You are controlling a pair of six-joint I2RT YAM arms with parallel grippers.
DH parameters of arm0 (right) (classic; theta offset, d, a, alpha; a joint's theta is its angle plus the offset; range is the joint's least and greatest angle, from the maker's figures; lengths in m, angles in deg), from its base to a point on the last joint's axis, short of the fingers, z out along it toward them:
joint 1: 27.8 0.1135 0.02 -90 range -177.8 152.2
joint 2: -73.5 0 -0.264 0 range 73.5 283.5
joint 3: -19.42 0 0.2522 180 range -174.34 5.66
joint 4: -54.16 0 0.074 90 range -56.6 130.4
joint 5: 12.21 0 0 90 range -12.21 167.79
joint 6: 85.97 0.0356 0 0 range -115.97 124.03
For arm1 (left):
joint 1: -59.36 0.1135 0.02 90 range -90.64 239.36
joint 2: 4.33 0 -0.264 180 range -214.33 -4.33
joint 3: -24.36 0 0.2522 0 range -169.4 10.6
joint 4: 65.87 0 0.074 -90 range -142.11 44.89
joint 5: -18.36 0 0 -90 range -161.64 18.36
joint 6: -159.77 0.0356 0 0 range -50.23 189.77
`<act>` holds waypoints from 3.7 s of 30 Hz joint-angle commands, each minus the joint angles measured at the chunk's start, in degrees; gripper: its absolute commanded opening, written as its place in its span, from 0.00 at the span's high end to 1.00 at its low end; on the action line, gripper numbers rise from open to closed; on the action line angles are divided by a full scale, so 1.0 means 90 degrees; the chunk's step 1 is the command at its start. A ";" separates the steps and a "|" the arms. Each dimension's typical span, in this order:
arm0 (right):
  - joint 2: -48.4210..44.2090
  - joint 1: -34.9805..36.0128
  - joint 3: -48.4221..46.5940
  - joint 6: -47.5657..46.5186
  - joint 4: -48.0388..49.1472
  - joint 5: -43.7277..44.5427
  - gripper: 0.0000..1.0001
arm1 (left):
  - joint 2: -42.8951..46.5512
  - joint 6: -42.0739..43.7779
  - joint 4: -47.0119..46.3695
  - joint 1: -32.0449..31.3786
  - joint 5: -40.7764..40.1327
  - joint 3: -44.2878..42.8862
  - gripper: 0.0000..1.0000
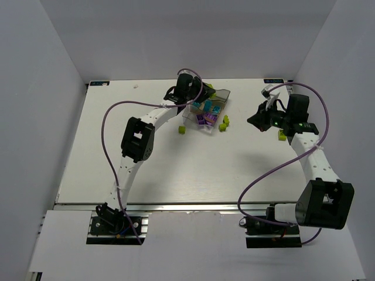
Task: Sort the legos into containers by color
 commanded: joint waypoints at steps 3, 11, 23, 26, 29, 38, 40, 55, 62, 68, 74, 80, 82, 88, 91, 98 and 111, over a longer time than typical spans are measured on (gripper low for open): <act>-0.0118 -0.0081 -0.0039 0.0144 0.0232 -0.0136 1.00 | 0.0135 -0.0579 -0.0815 0.0006 -0.0556 -0.0393 0.96; -0.0079 -0.0110 0.0049 0.0252 0.0232 -0.0165 1.00 | -0.0324 -0.1390 -0.0484 -0.0072 -0.1377 -0.0684 0.93; -0.0109 -0.0159 0.0157 0.0242 0.0252 -0.0146 1.00 | -0.0842 -0.1937 -0.0366 -0.0111 -0.1378 -0.1077 0.80; -0.0118 -0.0149 0.0196 0.0242 0.0252 -0.0146 1.00 | -0.0891 -0.1986 -0.0366 -0.0101 -0.1348 -0.1126 0.66; -0.0128 -0.0149 0.0215 0.0213 0.0222 -0.0155 1.00 | -0.0882 -0.1996 -0.0182 -0.0101 -0.1300 -0.1126 0.47; -0.0197 -0.0159 0.0176 0.0145 0.0086 -0.0146 1.00 | -0.0765 -0.1977 -0.0219 -0.0091 -0.1173 -0.1107 0.34; -0.0216 -0.0159 0.0138 0.0106 0.0018 -0.0117 1.00 | -0.0687 -0.1967 -0.0268 -0.0091 -0.1134 -0.1077 0.34; 0.0222 -0.0169 -0.0848 -0.0207 -0.1358 0.1697 0.37 | 0.2592 0.0453 -0.0163 -0.0091 -0.0509 0.1701 0.72; 0.1384 -0.0256 -0.1640 -0.0354 -0.2726 0.3856 0.29 | 0.5638 0.2056 0.0054 -0.0062 -0.0956 0.5247 0.30; 0.2223 -0.0608 -0.2274 -0.0558 -0.3478 0.4561 0.17 | 0.8100 0.2184 0.0249 0.0231 -0.1736 0.7378 0.06; 0.3258 -0.1047 -0.3318 -0.0442 -0.3810 0.4932 0.11 | 0.9274 0.2174 0.0659 0.0260 -0.1924 0.8678 0.05; 0.3982 -0.1087 -0.3856 -0.0052 -0.3606 0.5370 0.12 | 1.0103 0.2145 0.1166 0.0260 -0.1963 0.9440 0.04; 0.4294 -0.1126 -0.3983 0.0056 -0.3577 0.5469 0.13 | 1.0319 0.2125 0.1265 0.0260 -0.1973 0.9635 0.04; 0.4734 -0.1350 -0.4169 0.0184 -0.3567 0.5235 0.20 | 1.0915 0.1852 0.1441 0.0260 -0.2051 1.0094 0.04; 0.4900 -0.1419 -0.4257 0.0183 -0.3605 0.5021 0.22 | 1.1023 0.1667 0.1285 0.0270 -0.2022 1.0338 0.04; 0.5165 -0.1448 -0.4404 0.0174 -0.3665 0.4757 0.28 | 1.0925 0.1383 0.0904 0.0270 -0.2012 1.0525 0.04; 0.5262 -0.1448 -0.4492 0.0310 -0.3723 0.4063 0.30 | 1.0808 0.1315 0.0923 0.0260 -0.2012 1.0456 0.04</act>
